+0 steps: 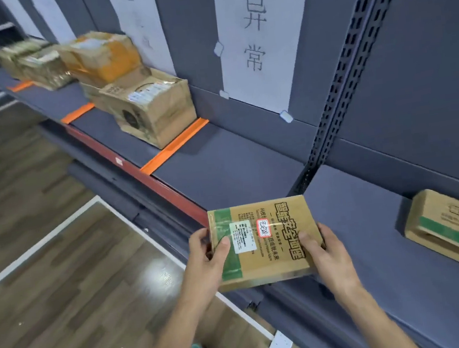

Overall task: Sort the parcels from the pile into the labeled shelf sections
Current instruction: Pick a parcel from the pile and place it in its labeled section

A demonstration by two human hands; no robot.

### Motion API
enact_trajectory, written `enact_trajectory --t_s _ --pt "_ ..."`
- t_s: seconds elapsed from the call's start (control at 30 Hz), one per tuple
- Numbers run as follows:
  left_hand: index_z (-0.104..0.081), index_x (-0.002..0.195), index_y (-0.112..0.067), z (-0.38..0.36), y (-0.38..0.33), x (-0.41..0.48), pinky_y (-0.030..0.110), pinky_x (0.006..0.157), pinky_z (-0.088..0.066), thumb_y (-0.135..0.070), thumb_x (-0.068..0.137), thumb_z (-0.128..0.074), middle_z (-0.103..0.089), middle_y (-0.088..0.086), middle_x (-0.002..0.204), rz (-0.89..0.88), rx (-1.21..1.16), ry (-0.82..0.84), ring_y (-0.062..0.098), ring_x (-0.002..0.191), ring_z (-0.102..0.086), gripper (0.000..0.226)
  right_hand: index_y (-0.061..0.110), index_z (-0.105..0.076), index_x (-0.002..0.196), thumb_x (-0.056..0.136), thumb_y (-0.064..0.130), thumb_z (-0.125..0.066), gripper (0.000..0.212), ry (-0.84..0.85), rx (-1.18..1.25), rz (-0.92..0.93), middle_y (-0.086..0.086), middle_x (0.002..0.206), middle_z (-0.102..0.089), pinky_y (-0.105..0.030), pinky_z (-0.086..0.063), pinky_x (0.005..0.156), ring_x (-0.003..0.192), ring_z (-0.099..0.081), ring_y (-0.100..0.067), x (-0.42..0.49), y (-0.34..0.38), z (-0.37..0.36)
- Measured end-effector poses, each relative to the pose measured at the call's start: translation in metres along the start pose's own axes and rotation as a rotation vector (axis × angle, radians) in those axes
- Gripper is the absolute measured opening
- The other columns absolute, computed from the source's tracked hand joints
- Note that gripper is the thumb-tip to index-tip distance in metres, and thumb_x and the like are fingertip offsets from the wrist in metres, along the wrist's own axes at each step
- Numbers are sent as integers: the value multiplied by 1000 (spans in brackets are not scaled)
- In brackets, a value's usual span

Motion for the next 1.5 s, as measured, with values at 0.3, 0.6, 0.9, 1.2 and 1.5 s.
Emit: enact_trajectory --t_s 0.3,0.6,0.9,1.2,1.5 --pt "-41 149 -46 103 38 30 13 84 -51 -38 101 -60 -65 -35 124 -23 -140 -15 -12 111 -63 51 50 -54 120 97 52 -58 23 70 -80 51 32 102 -70 -19 -45 78 94 -64 11 11 60 -123" --pt "-34 151 -50 244 50 89 39 111 -45 -64 88 -58 -59 -31 135 -39 -81 -33 -1 126 -58 69 40 -54 131 97 56 -53 37 96 -141 114 30 108 -69 -32 -53 92 102 -65 6 5 111 -255" --pt "-42 139 -53 301 31 149 20 79 -46 -52 99 -59 -61 -27 123 -67 -63 -75 -17 97 -61 43 77 -46 100 101 47 -49 31 67 -216 162 43 106 -61 -8 -39 73 102 -56 20 24 176 -311" --pt "-45 139 -43 344 -9 227 3 68 -46 -44 102 -58 -64 -22 125 -75 -51 -127 -15 100 -62 40 76 -47 101 100 48 -49 28 101 -158 193 23 117 -64 -16 -41 79 109 -58 6 105 226 -369" --pt "-46 144 -47 370 -57 309 13 78 -44 -49 100 -58 -65 -30 122 -145 -32 -137 -18 102 -61 45 49 -53 130 101 48 -48 29 118 -116 257 18 124 -64 -40 -47 103 123 -55 -6 173 273 -393"
Point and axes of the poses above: each hand's wrist, its own x-axis towards the middle knuckle, its own z-axis out of the back of the hand, y = z × x, the point moved 3 cm from there along x, towards the middle knuckle
